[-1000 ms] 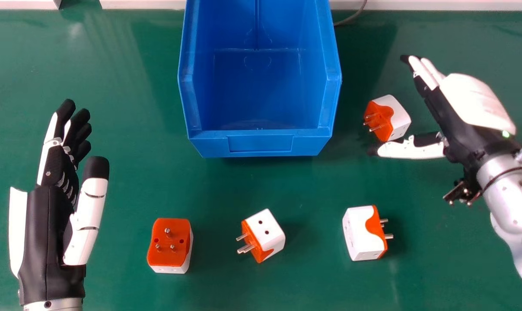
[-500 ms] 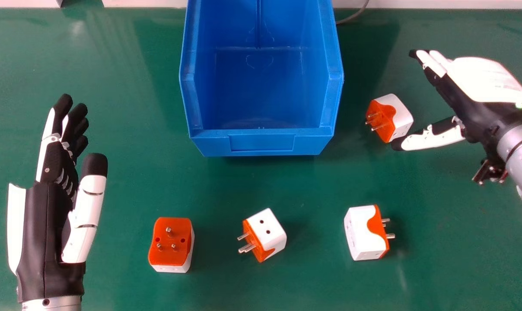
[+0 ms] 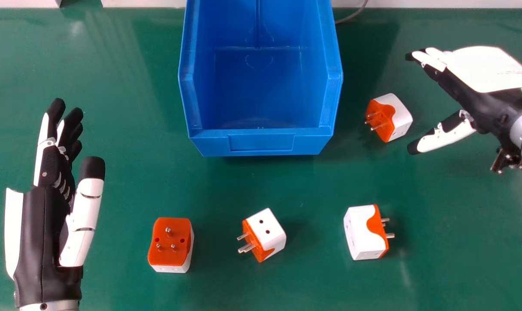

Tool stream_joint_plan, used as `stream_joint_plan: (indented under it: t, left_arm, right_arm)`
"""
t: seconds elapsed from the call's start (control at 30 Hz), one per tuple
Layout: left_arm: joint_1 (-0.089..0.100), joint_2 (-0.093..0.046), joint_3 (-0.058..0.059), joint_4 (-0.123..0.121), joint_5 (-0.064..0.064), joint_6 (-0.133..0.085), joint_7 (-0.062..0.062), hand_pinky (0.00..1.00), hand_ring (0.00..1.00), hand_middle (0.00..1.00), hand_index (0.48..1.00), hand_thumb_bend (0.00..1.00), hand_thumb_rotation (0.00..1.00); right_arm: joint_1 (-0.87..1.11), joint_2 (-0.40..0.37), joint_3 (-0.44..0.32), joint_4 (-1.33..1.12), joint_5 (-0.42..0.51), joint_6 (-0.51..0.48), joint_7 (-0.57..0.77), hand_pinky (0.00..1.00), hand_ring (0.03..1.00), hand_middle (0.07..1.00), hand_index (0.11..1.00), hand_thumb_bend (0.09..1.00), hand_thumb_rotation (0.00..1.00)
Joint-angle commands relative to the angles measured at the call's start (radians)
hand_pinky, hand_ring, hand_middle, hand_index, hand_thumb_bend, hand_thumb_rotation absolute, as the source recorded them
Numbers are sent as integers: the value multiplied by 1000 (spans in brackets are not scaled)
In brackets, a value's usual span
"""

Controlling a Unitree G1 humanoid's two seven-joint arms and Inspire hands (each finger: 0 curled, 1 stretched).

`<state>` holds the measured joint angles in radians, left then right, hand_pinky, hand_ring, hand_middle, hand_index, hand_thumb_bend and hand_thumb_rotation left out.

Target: Pick all objects and put in blue box

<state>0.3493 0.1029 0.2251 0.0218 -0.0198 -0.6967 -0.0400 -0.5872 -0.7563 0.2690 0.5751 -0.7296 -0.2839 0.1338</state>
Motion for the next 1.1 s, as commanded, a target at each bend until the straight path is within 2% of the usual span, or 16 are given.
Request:
stream_joint_plan:
  t: [0.0,0.07,0.2,0.27,0.33,0.4,0.53,0.7,0.9,1.0,1.07]
  left_arm:
    - [11,1,5,-24,-11,-11,2,954,954,950,975,572,888]
    - [15,-2,7,-30,-5,-1,6,954,954,951,975,569,887]
    - [23,-4,7,-41,4,4,9,950,953,953,973,574,889]
    - [25,-5,6,-43,5,3,8,946,951,952,970,570,893]
    - [30,-9,4,-54,8,13,12,945,951,951,969,568,894]
    - [32,-8,4,-56,13,14,13,944,950,949,968,566,896]
    - [33,-6,3,-51,6,5,8,942,949,949,969,567,900]
    - [39,-8,4,-60,11,11,13,942,949,950,968,570,895]
    - [41,-5,0,-54,3,-5,5,943,944,944,963,571,893]
    - [51,-8,-3,-70,2,12,5,942,941,942,964,566,892]
    - [53,-8,-1,-69,0,9,5,945,943,945,970,564,893]
  right_arm:
    - [-39,-24,5,5,-12,-18,-19,793,913,930,900,728,310]
    - [-49,-18,14,17,-18,-25,-19,789,909,927,895,735,301]
    - [-75,-10,41,41,-42,-38,-30,791,907,926,892,735,282]
    - [-90,-9,59,52,-62,-44,-42,786,900,921,885,732,293]
    - [-102,-4,66,63,-66,-48,-42,785,898,920,883,730,300]
    - [-114,3,72,71,-65,-43,-29,783,897,919,882,729,303]
    - [-142,8,99,104,-81,-64,-50,786,898,921,884,717,303]
    - [-179,23,126,146,-99,-66,-59,781,892,916,878,712,293]
    - [-216,35,153,189,-122,-74,-77,772,886,910,872,711,274]
    - [-242,42,173,216,-136,-74,-73,776,887,910,871,711,267]
    - [-254,46,183,230,-147,-76,-82,783,891,913,873,704,267]
